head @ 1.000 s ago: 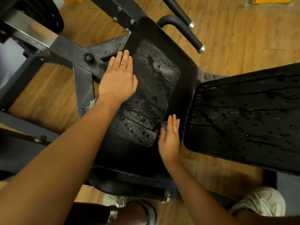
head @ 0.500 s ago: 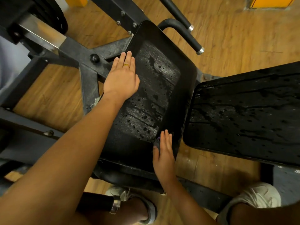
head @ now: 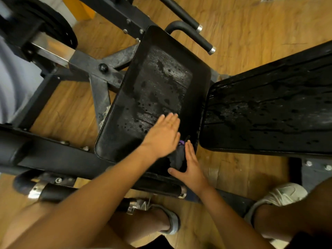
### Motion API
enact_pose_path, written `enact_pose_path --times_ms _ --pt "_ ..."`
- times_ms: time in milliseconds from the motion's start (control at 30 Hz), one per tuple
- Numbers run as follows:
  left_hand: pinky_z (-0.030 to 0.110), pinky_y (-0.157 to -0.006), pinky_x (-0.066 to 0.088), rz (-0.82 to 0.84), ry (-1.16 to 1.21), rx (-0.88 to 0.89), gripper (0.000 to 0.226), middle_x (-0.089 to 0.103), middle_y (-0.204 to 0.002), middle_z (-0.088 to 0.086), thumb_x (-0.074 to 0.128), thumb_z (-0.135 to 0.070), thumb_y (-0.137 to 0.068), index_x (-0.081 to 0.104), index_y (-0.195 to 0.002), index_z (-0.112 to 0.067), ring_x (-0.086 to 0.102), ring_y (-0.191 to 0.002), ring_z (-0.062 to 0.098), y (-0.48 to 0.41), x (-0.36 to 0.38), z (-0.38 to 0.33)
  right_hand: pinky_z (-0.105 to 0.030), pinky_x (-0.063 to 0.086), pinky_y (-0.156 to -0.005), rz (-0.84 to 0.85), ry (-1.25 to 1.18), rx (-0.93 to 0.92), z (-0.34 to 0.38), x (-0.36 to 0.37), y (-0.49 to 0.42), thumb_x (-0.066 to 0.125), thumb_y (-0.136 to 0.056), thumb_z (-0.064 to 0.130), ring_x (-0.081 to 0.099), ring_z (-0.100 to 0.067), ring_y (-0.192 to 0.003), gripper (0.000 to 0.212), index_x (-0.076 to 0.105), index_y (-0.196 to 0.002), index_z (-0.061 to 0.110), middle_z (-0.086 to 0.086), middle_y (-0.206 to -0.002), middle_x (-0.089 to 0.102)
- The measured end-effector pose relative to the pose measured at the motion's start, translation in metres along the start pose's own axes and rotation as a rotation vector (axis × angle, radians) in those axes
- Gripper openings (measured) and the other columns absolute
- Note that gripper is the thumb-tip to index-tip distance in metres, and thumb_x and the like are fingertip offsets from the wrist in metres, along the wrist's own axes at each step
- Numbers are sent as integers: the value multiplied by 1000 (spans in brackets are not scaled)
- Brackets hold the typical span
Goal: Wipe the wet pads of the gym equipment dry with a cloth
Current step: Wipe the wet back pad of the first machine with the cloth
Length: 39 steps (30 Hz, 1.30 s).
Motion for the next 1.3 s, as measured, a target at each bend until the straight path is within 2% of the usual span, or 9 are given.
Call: enact_pose_path --times_ms 67,167,334,467,634,835,1002,1202,1302 --pt "40 -126 2 58 40 3 61 12 -168 12 26 -36 -108 16 -160 -4 4 -156 24 12 20 -29 -29 4 -126 -13 17 -26 -6 -1 2 77 -82 55 -15 2 -151 115 0 -161 24 13 -166 -13" --pt "42 -124 -4 138 1 -22 61 5 -169 13 23 -34 -108 10 -160 -4 -2 -156 25 24 47 -61 -30 4 -126 -52 35 -59 -16 -6 3 69 -74 75 -8 -7 -155 120 4 -160 21 5 -169 -4" --pt "46 -123 -10 148 -187 -15 63 -4 -169 15 25 -32 -109 0 -159 -3 -12 -155 29 25 64 -65 -33 5 -127 30 68 -25 -27 -13 1 84 -77 46 -9 -5 -154 119 -1 -158 28 13 -167 -8" --pt "45 -122 -10 189 -241 89 72 -6 -169 13 39 -29 -105 -2 -159 -5 -14 -155 27 25 61 -54 -32 2 -125 71 76 -19 -29 -15 1 81 -79 49 -13 -7 -154 117 -5 -156 30 12 -166 -12" --pt "44 -125 -4 200 -312 170 64 -2 -169 14 34 -19 -106 4 -160 -4 -10 -156 28 31 46 -36 -30 1 -124 79 98 2 -32 -14 1 80 -81 48 -16 -4 -152 115 -1 -160 25 12 -166 -15" --pt "41 -124 -7 235 -254 247 67 -4 -169 12 37 -20 -105 3 -161 -5 -11 -155 27 46 41 -25 -27 0 -122 75 108 -4 -33 -13 2 78 -83 50 -18 -2 -150 113 -3 -159 27 16 -163 -17" --pt "39 -124 -3 276 -225 305 64 -2 -169 12 37 -11 -106 4 -160 -5 -8 -156 25 36 50 -40 -29 0 -124 81 101 -3 -31 -13 2 79 -83 46 -17 -5 -151 114 -7 -155 26 13 -163 -16" --pt "34 -123 -3 368 -233 381 66 -2 -170 7 38 -2 -105 6 -162 -11 -8 -156 21 61 19 2 -32 1 -125 90 172 -16 -29 -13 5 71 -89 50 -22 -4 -151 107 -7 -159 27 15 -163 -24" --pt "31 -123 -7 401 -218 376 68 -8 -169 2 34 0 -104 2 -162 -16 -13 -155 17 74 3 29 -39 3 -127 93 274 -117 -22 -7 10 61 -97 48 -25 -3 -150 95 -8 -158 27 14 -164 -23"
Point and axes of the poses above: each hand's wrist, its own y-axis away from the middle knuckle, its own x-axis out of the palm, z = x × y, the point moved 3 cm from there along -y, towards the middle knuckle
